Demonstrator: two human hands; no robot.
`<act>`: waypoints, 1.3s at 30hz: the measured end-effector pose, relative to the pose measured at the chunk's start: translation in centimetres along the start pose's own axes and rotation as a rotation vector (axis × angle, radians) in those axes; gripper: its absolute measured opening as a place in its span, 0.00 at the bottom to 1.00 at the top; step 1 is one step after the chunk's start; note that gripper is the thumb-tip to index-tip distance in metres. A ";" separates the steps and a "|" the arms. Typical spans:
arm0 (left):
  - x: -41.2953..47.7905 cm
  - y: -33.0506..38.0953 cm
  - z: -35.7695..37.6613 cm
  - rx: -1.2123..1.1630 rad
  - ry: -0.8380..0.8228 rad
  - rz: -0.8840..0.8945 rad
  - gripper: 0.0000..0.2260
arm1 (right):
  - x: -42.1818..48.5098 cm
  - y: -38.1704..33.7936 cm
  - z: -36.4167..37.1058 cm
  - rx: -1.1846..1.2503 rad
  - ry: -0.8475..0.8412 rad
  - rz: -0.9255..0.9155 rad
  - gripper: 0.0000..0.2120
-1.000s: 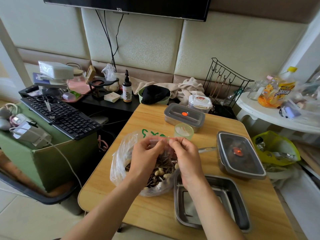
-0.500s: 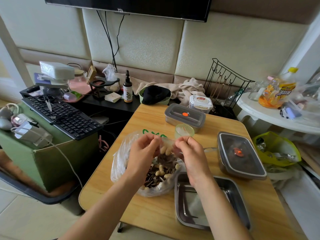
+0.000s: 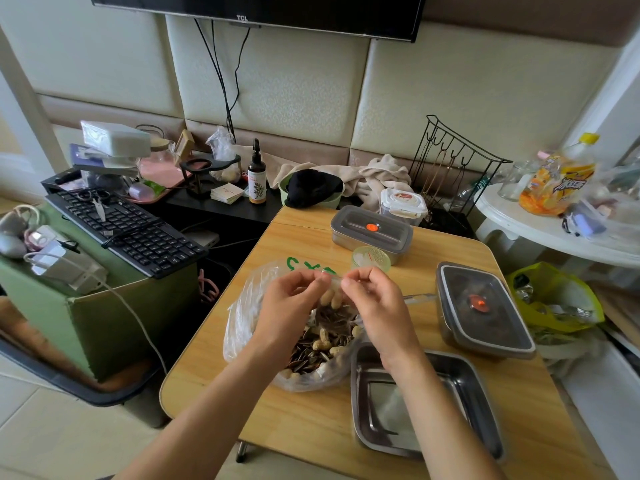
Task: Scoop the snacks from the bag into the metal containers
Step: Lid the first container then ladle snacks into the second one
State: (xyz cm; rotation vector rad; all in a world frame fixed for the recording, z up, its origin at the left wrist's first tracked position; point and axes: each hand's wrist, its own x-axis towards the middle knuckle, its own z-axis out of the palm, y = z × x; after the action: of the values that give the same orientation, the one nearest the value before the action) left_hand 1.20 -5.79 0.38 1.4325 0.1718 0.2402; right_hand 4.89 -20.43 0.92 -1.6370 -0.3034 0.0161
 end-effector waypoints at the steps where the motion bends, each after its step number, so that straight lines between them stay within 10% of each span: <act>1: 0.0 0.1 0.0 0.024 0.000 0.011 0.08 | 0.0 0.0 0.0 -0.039 -0.038 -0.015 0.04; 39: -0.2 0.1 -0.3 0.222 0.008 0.045 0.05 | -0.2 0.0 -0.7 -0.402 0.055 -0.239 0.04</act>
State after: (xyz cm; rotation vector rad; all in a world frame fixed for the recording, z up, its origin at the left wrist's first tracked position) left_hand 0.97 -5.54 0.49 1.6569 0.1770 0.2706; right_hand 4.82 -21.10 0.98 -1.9835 -0.4811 -0.2868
